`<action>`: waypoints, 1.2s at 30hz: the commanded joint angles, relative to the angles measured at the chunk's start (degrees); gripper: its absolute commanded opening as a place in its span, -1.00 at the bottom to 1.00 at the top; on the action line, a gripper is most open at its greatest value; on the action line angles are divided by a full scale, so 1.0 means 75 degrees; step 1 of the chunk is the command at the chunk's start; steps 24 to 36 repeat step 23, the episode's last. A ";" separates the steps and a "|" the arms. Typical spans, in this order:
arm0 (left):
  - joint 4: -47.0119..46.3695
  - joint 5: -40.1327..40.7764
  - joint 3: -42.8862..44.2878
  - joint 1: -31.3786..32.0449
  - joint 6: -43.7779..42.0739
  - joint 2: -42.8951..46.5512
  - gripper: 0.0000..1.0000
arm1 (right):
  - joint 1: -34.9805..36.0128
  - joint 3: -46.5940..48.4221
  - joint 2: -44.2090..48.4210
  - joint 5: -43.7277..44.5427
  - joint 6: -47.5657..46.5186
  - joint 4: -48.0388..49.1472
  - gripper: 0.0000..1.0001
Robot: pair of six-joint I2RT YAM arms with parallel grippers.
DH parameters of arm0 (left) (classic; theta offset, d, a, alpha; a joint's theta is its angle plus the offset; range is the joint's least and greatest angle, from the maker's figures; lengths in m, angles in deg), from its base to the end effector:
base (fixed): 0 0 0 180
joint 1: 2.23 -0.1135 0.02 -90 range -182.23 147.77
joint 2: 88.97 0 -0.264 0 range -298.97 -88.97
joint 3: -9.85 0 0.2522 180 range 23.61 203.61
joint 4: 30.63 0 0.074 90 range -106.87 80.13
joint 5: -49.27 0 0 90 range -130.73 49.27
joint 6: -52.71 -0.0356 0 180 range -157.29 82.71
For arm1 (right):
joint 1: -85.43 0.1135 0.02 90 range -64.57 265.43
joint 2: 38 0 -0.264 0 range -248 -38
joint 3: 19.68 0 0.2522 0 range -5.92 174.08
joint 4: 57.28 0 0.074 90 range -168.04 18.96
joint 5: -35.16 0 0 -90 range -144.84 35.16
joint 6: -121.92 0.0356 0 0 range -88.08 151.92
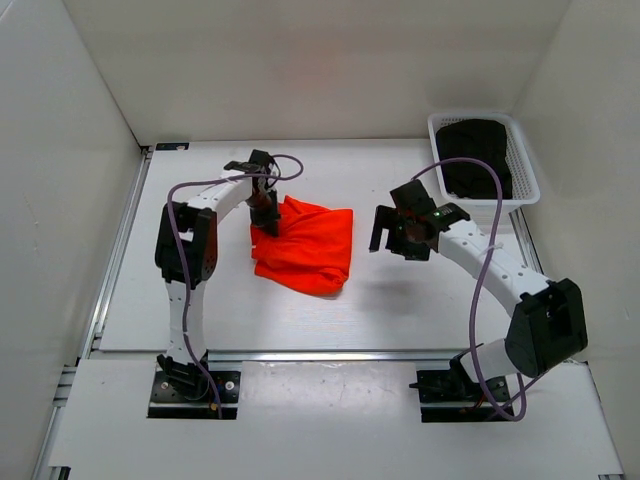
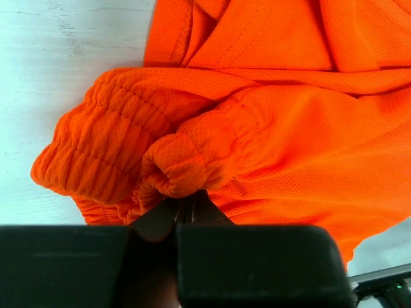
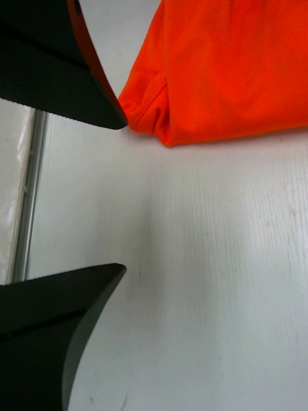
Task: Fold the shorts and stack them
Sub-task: Fold the shorts
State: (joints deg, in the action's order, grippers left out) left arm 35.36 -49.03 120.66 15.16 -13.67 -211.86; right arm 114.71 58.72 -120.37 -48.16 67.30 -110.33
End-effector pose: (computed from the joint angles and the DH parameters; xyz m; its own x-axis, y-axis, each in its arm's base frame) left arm 0.4112 -0.1342 0.1755 -0.9854 -0.1069 -0.1328 -0.0770 0.9742 -0.2122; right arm 0.2603 0.1412 0.2660 -0.8458 0.1850 -0.5003 0.0726 0.9691 0.2356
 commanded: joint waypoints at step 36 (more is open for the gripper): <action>0.0747 0.2979 -0.3949 0.0119 0.1582 1.0218 1.00 | -0.1161 -0.0193 0.3328 0.2999 0.0111 -0.1582 1.00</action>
